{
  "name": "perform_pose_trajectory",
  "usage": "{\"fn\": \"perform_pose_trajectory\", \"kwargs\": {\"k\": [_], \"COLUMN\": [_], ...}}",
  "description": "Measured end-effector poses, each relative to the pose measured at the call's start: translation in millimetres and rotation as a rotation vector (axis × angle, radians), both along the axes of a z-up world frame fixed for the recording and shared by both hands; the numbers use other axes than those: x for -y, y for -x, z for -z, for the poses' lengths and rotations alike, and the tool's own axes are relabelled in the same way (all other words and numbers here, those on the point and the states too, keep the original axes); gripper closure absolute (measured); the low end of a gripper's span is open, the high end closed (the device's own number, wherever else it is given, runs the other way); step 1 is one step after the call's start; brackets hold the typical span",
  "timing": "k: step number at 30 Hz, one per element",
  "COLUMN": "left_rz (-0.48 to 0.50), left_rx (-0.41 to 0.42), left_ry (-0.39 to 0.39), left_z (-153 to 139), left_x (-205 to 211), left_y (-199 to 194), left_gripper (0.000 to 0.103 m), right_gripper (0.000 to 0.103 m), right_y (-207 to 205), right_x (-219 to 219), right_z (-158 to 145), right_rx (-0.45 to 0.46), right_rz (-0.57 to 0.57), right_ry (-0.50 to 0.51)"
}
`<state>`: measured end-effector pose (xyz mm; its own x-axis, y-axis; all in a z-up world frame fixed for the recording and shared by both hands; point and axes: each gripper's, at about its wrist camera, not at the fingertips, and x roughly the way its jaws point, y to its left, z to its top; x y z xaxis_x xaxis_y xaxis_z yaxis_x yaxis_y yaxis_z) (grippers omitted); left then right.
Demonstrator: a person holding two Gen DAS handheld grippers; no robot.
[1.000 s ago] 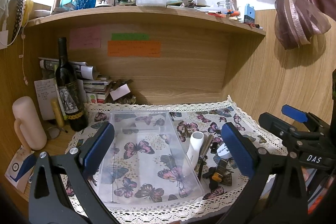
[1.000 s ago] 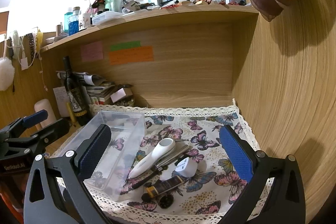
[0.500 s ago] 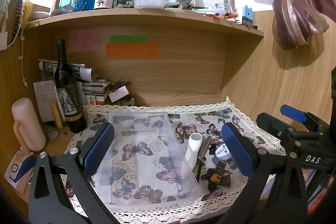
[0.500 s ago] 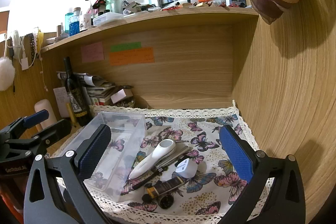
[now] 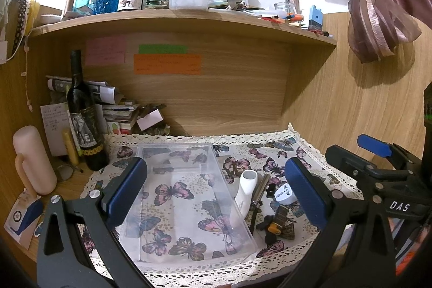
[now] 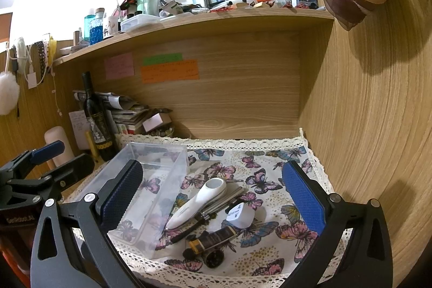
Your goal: Organize rigid objects
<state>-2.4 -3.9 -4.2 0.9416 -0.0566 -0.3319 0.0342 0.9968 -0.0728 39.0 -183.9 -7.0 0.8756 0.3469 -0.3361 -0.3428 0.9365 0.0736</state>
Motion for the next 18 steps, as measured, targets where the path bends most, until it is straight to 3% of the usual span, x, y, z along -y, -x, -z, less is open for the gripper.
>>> {"fn": "perform_pose_trajectory", "kwargs": {"k": [18], "left_rz": [0.001], "left_rx": [-0.036], "left_ry": [0.036], "left_z": [4], "left_x": [-12], "left_y": [-9], "left_gripper": [0.0], "right_gripper": [0.0], "right_y": [-6], "right_x": [-6], "right_z": [3], "right_rx": [-0.002], "right_rz": [-0.009], "right_ry": [0.012]}}
